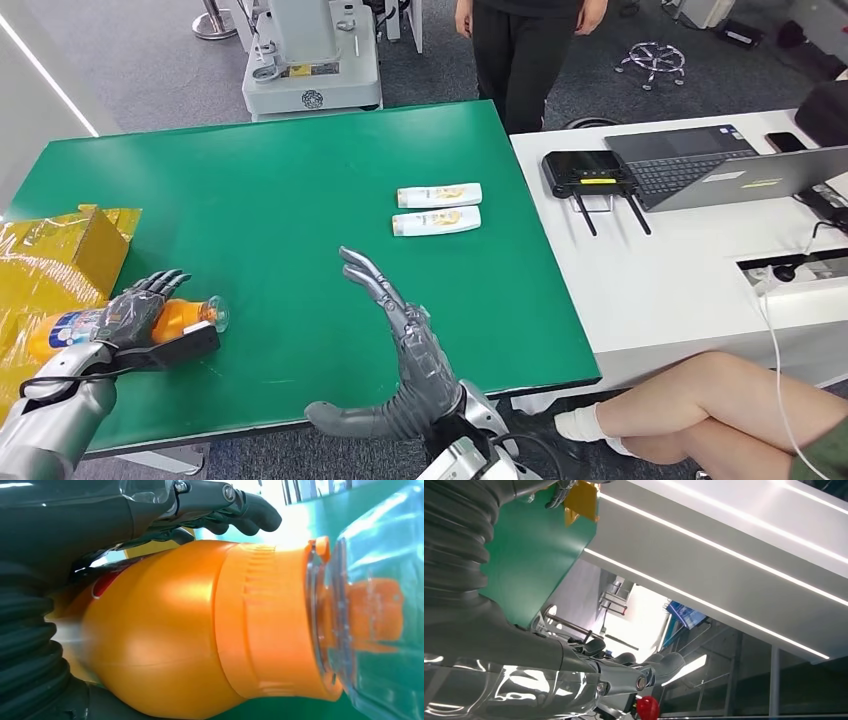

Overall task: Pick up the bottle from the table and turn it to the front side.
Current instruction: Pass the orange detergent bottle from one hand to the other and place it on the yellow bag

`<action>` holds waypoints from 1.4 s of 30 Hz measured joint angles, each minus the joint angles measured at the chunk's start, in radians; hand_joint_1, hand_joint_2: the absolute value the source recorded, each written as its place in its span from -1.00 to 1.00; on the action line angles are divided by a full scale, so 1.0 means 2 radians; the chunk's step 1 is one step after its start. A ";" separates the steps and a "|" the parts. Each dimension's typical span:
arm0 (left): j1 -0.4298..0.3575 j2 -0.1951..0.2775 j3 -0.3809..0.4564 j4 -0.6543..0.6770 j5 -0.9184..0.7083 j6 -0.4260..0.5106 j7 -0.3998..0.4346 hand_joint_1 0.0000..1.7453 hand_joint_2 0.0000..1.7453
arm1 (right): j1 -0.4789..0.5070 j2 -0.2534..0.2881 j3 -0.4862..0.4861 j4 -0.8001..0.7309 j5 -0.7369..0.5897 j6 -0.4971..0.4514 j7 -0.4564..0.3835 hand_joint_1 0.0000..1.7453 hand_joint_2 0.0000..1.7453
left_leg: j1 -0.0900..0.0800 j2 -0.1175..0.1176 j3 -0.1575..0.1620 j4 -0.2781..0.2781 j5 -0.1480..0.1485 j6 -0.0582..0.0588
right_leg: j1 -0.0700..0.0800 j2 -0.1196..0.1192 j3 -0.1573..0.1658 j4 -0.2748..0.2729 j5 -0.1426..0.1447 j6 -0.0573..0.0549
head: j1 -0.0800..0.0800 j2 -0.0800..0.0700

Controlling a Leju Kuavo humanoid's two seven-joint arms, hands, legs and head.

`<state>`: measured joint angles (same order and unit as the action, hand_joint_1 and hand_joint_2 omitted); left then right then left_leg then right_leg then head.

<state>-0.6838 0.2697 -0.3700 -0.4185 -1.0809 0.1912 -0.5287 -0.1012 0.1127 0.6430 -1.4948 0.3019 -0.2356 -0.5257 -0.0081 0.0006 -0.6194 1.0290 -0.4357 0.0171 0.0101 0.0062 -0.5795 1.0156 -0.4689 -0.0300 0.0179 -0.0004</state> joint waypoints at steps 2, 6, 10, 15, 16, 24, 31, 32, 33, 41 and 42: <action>-0.006 0.004 0.000 0.002 0.004 -0.033 -0.006 -1.00 1.00 | -0.004 0.001 -0.002 0.003 -0.004 0.003 0.000 -1.00 1.00 | 0.000 0.000 0.002 0.000 -0.001 -0.001 | 0.000 0.000 0.002 0.000 0.000 0.000 | 0.000 0.000; -0.022 0.016 0.000 0.005 0.017 -0.129 -0.014 -1.00 1.00 | -0.012 0.004 -0.003 0.008 -0.008 0.006 -0.001 -1.00 1.00 | 0.000 0.001 0.005 -0.001 -0.001 -0.002 | 0.000 0.001 0.003 0.000 -0.001 -0.001 | 0.000 0.000; -0.038 0.028 0.000 0.006 0.037 -0.230 -0.014 -1.00 1.00 | -0.018 0.006 -0.003 0.012 -0.012 0.006 -0.002 -1.00 1.00 | 0.000 0.001 0.008 -0.002 -0.001 -0.002 | 0.000 0.001 0.006 0.000 -0.001 -0.002 | 0.000 0.000; -0.050 0.040 0.000 0.009 0.054 -0.293 -0.020 -1.00 1.00 | -0.021 0.007 -0.003 0.015 -0.014 0.005 -0.003 -1.00 1.00 | -0.001 0.001 0.010 -0.004 -0.001 -0.004 | 0.000 0.001 0.007 0.000 -0.001 -0.004 | 0.000 0.000; -0.051 0.042 0.000 0.009 0.059 -0.298 -0.021 -1.00 1.00 | -0.021 0.007 -0.003 0.015 -0.014 0.005 -0.003 -1.00 1.00 | -0.001 0.001 0.010 -0.004 0.000 -0.004 | 0.000 0.001 0.007 0.000 -0.002 -0.004 | 0.000 0.000; -0.039 0.044 0.000 0.010 0.075 -0.277 -0.021 -1.00 1.00 | -0.017 0.007 -0.003 0.015 -0.014 0.001 -0.003 -1.00 1.00 | -0.001 0.001 0.013 -0.006 -0.001 -0.006 | 0.000 0.001 0.008 0.000 -0.003 -0.007 | 0.000 0.000; -0.035 0.050 0.000 0.010 0.080 -0.280 -0.024 -1.00 1.00 | -0.011 0.007 -0.003 0.015 -0.013 -0.002 -0.003 -1.00 1.00 | -0.001 0.001 0.016 -0.007 -0.002 -0.008 | 0.000 0.002 0.010 0.000 -0.004 -0.008 | 0.000 0.000; -0.035 0.050 0.000 0.010 0.080 -0.280 -0.024 -1.00 1.00 | -0.011 0.007 -0.003 0.015 -0.013 -0.002 -0.003 -1.00 1.00 | -0.001 0.001 0.016 -0.007 -0.002 -0.008 | 0.000 0.002 0.010 0.000 -0.004 -0.008 | 0.000 0.000; -0.035 0.050 0.000 0.010 0.080 -0.280 -0.024 -1.00 1.00 | -0.010 0.007 -0.003 0.015 -0.013 -0.002 -0.003 -1.00 1.00 | -0.001 0.001 0.016 -0.008 -0.002 -0.008 | 0.000 0.002 0.011 0.000 -0.004 -0.008 | 0.000 0.000; -0.033 0.064 0.000 0.010 0.093 -0.310 -0.030 -1.00 1.00 | -0.010 0.007 -0.003 0.015 -0.013 -0.002 -0.003 -1.00 1.00 | -0.001 0.002 0.017 -0.009 -0.002 -0.008 | 0.000 0.002 0.011 0.001 -0.004 -0.010 | 0.000 0.000; -0.034 0.068 0.000 0.009 0.095 -0.318 -0.031 -1.00 1.00 | -0.010 0.007 -0.003 0.015 -0.013 -0.002 -0.003 -1.00 1.00 | -0.001 0.002 0.018 -0.009 -0.002 -0.008 | 0.000 0.003 0.011 0.001 -0.005 -0.010 | 0.000 0.000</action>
<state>-0.7510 0.4064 -0.3696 -0.3995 -0.8902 -0.4453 -0.5902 -0.1210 0.1273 0.6363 -1.4645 0.2754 -0.2397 -0.5317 -0.0105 0.0048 -0.5838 1.0108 -0.4401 0.0008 0.0097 0.0114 -0.5576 1.0167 -0.4780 -0.0495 0.0174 -0.0004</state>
